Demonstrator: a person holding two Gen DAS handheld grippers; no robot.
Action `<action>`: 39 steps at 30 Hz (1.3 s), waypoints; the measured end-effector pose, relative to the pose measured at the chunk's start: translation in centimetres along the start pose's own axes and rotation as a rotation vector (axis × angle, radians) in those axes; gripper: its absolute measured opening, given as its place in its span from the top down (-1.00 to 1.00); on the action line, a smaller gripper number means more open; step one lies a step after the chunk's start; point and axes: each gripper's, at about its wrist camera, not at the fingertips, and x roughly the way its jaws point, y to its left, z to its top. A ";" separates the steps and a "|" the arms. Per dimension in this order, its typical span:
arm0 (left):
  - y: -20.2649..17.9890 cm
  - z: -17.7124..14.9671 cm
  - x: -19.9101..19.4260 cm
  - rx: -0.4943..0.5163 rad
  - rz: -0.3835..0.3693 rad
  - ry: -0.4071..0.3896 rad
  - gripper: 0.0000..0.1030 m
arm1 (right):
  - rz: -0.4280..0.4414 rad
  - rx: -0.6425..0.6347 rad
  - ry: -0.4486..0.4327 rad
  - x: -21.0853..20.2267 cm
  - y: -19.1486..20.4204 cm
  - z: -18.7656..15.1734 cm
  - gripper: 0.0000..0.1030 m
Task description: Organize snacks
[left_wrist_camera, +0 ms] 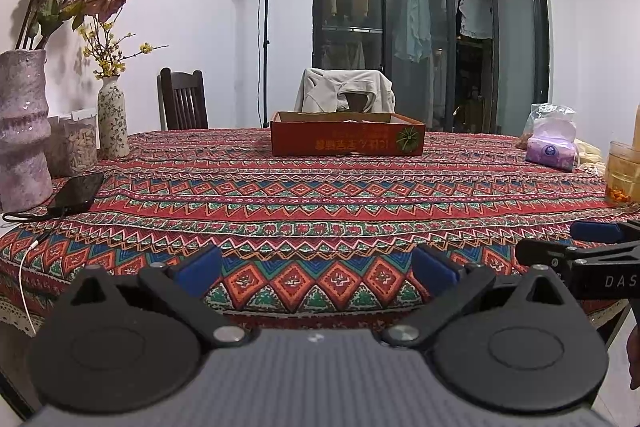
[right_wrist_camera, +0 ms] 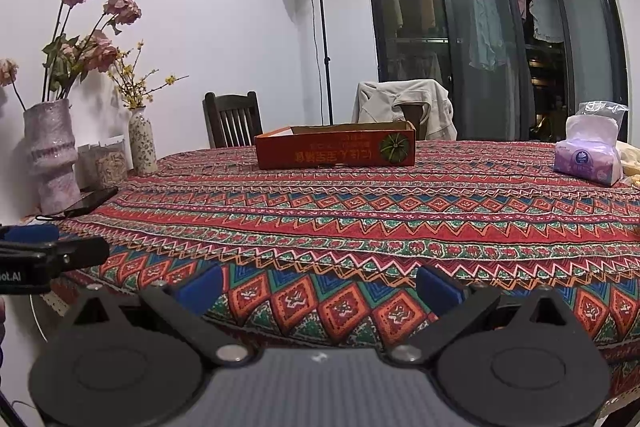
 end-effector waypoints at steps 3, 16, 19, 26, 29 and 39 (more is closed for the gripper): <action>0.0 0.0 0.0 0.000 -0.001 -0.001 -1.00 | -0.001 0.000 -0.001 0.0 0.0 0.0 -1.00; 0.0 0.0 -0.1 0.001 0.000 -0.002 -1.00 | 0.001 -0.012 0.002 -0.1 0.1 -0.1 -1.00; 0.0 0.1 0.0 0.001 0.000 -0.003 -1.00 | 0.000 -0.013 -0.001 -0.1 0.2 0.0 -1.00; 0.0 0.1 0.0 0.005 -0.003 -0.005 -1.00 | 0.000 -0.012 -0.003 -0.1 0.1 0.0 -1.00; 0.1 0.1 -0.1 0.006 -0.008 -0.010 -1.00 | -0.001 -0.011 -0.004 -0.1 0.1 0.0 -1.00; 0.2 0.0 -0.1 0.004 -0.006 -0.015 -1.00 | 0.001 -0.002 -0.003 -0.1 0.1 0.1 -1.00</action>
